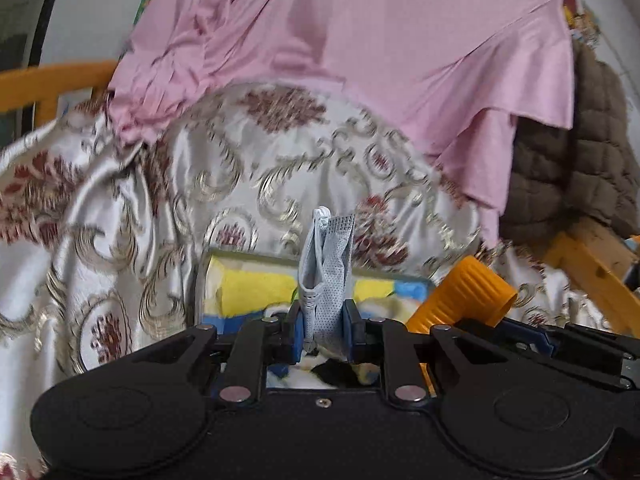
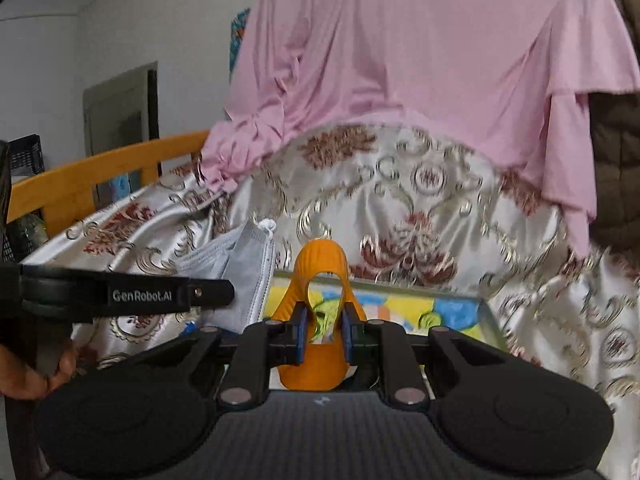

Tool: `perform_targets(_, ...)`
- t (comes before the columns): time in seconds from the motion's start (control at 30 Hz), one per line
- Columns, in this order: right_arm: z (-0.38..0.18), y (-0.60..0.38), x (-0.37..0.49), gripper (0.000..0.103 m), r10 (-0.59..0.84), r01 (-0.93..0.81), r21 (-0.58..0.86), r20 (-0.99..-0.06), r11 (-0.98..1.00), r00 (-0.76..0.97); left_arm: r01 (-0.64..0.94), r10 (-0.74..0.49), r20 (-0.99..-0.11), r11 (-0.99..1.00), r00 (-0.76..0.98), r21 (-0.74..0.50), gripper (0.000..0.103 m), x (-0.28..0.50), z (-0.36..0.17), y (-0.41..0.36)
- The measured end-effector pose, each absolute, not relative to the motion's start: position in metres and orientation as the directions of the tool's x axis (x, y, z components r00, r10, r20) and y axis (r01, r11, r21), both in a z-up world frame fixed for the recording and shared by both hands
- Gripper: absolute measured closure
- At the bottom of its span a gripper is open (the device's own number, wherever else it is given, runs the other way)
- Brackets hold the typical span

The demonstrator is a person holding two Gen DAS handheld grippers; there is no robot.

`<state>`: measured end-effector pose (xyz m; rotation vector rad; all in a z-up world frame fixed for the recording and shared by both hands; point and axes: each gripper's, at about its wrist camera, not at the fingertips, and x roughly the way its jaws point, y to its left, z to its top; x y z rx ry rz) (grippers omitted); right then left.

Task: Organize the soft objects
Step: 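Carry the orange lid and grey mask up over the frog-painting tray, then open both grippers to drop the lid and mask into the tray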

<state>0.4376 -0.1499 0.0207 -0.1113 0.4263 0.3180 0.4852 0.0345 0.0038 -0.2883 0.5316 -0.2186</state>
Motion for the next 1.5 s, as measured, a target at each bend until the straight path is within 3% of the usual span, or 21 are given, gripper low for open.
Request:
perform_targets(0.37,-0.013,-0.144,0.458,0.083,0.264,-0.307,0.001,-0.509,0.952,0.819,0.045,-0.287,-0.583,0.919,0.760,-0.392,0.082,0.501,-0.039,0.041)
perform_targets(0.83,-0.009,-0.155,0.458,0.057,0.238,-0.259,0.032,-0.515,0.965,0.823,0.041,-0.274,-0.591,0.925,0.759,-0.377,0.075,0.497,-0.032,0.037)
perform_targets(1.1,0.014,-0.165,0.444,0.054,0.228,-0.251,0.019,-0.492,0.968,0.840,0.020,-0.254,-0.579,0.925,0.774,-0.380,0.068,0.484,-0.014,0.042)
perform_targets(1.27,0.031,-0.172,0.432,0.047,0.231,-0.251,0.021,-0.471,0.968,0.851,0.026,-0.252,-0.558,0.924,0.791,-0.381,0.054,0.469,0.002,0.041)
perform_targets(1.4,0.044,-0.178,0.415,0.032,0.232,-0.245,0.029,-0.445,0.969,0.865,0.025,-0.240,-0.524,0.923,0.818,-0.384,0.039,0.452,0.017,0.042)
perform_targets(1.5,0.054,-0.183,0.401,0.026,0.227,-0.238,0.029,-0.429,0.971,0.874,0.021,-0.229,-0.510,0.924,0.829,-0.382,0.029,0.436,0.028,0.045)
